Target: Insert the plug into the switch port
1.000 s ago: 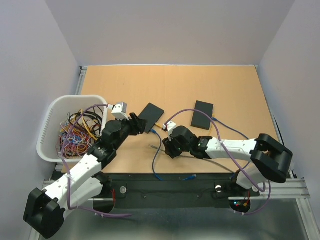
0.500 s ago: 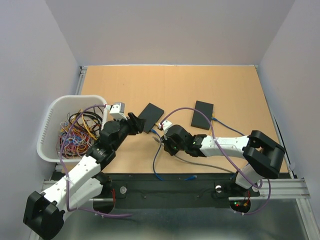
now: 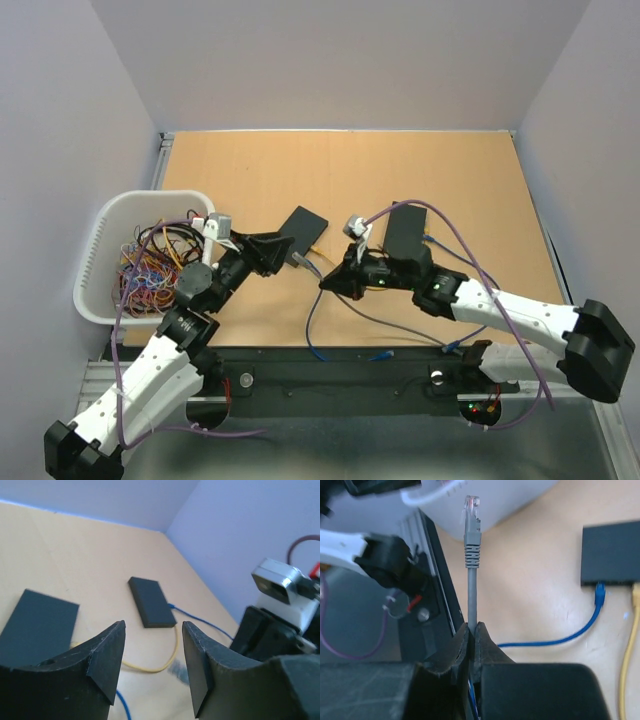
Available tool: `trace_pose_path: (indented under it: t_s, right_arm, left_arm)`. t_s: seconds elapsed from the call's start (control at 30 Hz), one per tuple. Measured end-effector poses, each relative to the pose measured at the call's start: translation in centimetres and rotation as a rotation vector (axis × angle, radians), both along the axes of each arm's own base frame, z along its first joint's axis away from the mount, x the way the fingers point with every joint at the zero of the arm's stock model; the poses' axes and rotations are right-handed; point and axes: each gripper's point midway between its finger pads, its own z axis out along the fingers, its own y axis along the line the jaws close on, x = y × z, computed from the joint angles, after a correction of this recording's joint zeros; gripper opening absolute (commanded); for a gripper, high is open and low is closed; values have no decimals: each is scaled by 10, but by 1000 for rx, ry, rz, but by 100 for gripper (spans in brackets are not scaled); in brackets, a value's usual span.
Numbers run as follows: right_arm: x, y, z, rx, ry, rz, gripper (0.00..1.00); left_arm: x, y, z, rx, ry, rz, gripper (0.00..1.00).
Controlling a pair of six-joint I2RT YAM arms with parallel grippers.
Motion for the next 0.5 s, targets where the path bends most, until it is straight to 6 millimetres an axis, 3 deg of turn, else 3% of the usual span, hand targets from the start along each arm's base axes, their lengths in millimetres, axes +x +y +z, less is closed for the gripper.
trace_pose_path:
  t_s: [0.07, 0.17, 0.33, 0.5]
  right_arm:
    - [-2, -6, 24, 105, 3, 42, 0]
    - [-6, -9, 45, 197, 17, 99, 0]
    - [-25, -7, 62, 266, 37, 207, 1]
    - [-33, -5, 69, 295, 46, 254, 0]
  left_arm:
    - [-10, -3, 14, -43, -43, -42, 59]
    - [-23, -6, 32, -101, -103, -99, 60]
    - [-40, -10, 49, -164, -165, -171, 68]
    - [-45, -16, 47, -187, -157, -222, 68]
